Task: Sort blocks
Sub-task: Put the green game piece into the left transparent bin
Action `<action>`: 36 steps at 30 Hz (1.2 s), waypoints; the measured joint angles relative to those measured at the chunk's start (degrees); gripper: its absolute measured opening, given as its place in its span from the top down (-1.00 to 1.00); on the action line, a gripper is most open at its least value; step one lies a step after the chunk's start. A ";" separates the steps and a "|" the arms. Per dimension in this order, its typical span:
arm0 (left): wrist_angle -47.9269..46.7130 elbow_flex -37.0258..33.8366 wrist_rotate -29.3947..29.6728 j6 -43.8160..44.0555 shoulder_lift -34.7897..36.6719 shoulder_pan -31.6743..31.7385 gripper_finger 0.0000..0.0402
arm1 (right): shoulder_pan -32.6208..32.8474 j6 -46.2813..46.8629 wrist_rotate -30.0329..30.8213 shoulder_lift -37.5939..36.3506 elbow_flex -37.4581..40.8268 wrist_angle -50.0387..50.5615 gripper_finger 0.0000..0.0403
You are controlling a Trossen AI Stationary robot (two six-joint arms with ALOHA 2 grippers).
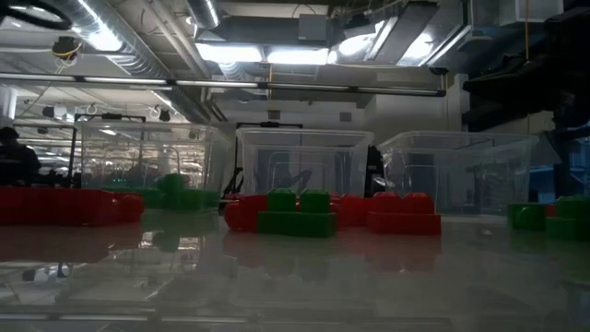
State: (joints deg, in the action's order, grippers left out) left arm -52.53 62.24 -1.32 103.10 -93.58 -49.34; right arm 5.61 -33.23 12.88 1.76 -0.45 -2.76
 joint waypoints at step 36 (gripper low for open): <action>6.41 -7.61 -3.84 3.62 -1.14 -1.69 -0.05 | 0.00 -0.11 -0.09 -0.01 0.00 0.09 0.91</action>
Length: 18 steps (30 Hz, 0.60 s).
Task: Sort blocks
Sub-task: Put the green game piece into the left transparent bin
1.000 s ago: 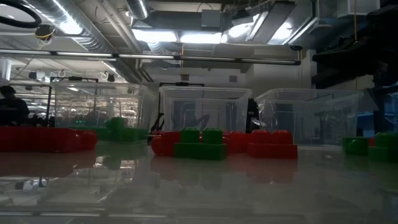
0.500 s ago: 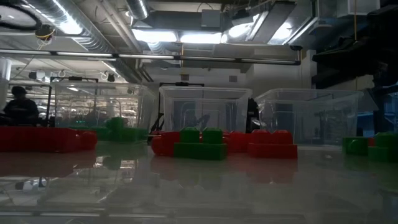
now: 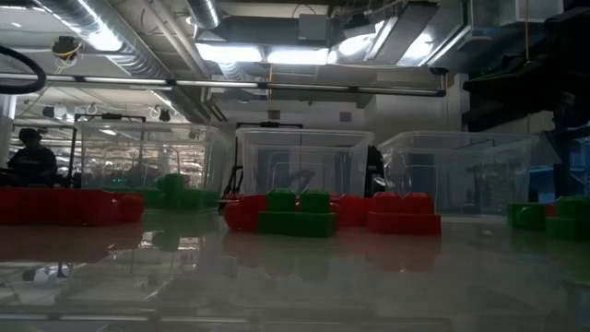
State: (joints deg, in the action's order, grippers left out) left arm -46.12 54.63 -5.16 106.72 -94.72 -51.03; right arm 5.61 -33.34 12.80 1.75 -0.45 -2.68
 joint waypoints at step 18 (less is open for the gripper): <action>-1.20 0.23 -2.63 -2.47 0.20 0.00 0.30 | 0.00 0.00 -0.02 0.00 0.00 0.02 0.91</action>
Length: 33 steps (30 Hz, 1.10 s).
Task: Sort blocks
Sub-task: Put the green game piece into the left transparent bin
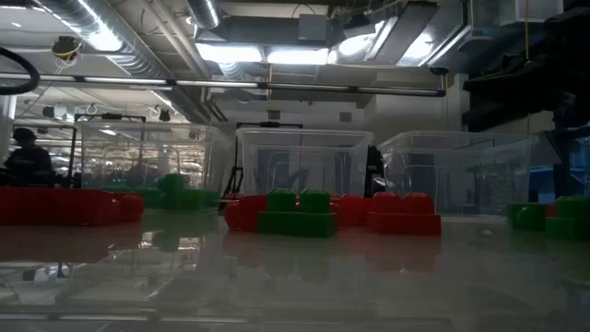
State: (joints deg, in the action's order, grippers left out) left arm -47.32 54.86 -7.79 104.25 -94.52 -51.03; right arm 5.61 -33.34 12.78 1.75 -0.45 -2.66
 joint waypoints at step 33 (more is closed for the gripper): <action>-2.91 -0.28 3.80 -7.28 3.59 0.17 0.72 | 0.02 0.00 -0.02 -0.01 0.00 0.00 0.91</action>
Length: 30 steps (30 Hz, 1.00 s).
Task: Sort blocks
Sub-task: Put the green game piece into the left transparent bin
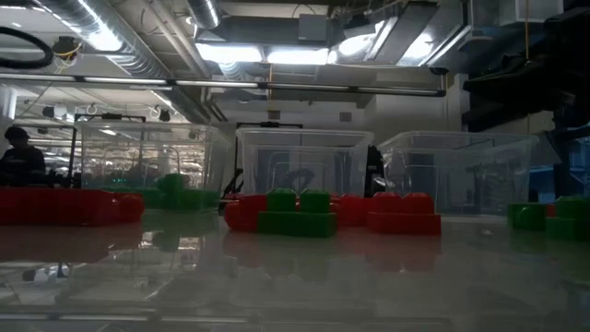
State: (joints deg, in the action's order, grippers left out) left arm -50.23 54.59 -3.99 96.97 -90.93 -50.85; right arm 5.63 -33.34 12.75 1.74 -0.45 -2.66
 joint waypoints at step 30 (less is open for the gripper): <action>-12.18 0.11 13.86 2.23 6.93 0.48 0.62 | 0.00 0.35 -0.35 5.91 0.00 -0.08 0.91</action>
State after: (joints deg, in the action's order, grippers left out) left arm -62.41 54.70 9.87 99.20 -84.01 -50.37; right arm 5.63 -32.99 12.40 7.65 -0.45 -2.73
